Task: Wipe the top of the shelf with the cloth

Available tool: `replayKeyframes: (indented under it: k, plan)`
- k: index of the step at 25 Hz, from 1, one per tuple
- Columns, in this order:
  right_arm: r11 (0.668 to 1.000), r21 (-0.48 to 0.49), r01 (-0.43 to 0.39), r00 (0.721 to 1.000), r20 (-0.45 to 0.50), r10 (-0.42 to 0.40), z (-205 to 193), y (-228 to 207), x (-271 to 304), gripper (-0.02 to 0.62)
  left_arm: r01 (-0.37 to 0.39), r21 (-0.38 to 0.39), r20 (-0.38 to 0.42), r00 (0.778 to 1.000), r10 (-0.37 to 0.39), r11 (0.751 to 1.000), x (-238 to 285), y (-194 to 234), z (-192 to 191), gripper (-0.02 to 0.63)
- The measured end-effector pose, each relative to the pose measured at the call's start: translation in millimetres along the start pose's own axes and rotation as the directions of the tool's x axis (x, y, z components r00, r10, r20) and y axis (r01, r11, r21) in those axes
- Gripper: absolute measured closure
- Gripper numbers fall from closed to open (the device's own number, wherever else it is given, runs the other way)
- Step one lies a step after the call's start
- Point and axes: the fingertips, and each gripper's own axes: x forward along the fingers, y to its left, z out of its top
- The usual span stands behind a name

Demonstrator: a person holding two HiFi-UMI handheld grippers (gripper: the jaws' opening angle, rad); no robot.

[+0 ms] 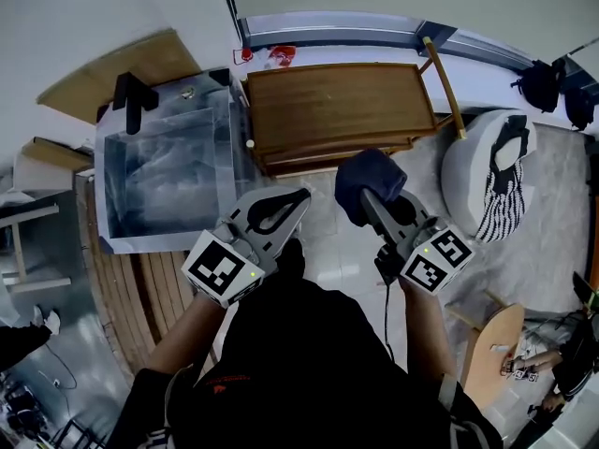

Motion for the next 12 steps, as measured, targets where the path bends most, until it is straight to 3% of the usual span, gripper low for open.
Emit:
replayKeyframes:
  k: [4, 12]
  plan:
    - [1.0, 0.013, -0.001, 1.0, -0.017, 0.001, 9.2, -13.6, 35.0, 0.548, -0.014, -0.053, -0.004, 1.0, 0.013, 0.998, 3.6, 34.2, 1.5, 0.581]
    - [1.0, 0.009, -0.001, 0.999, -0.053, 0.001, 19.3, -30.5, 79.9, 0.546, -0.051, -0.081, 0.0, 0.999, 0.051, 0.995, 6.9, 87.6, 3.5, 0.581]
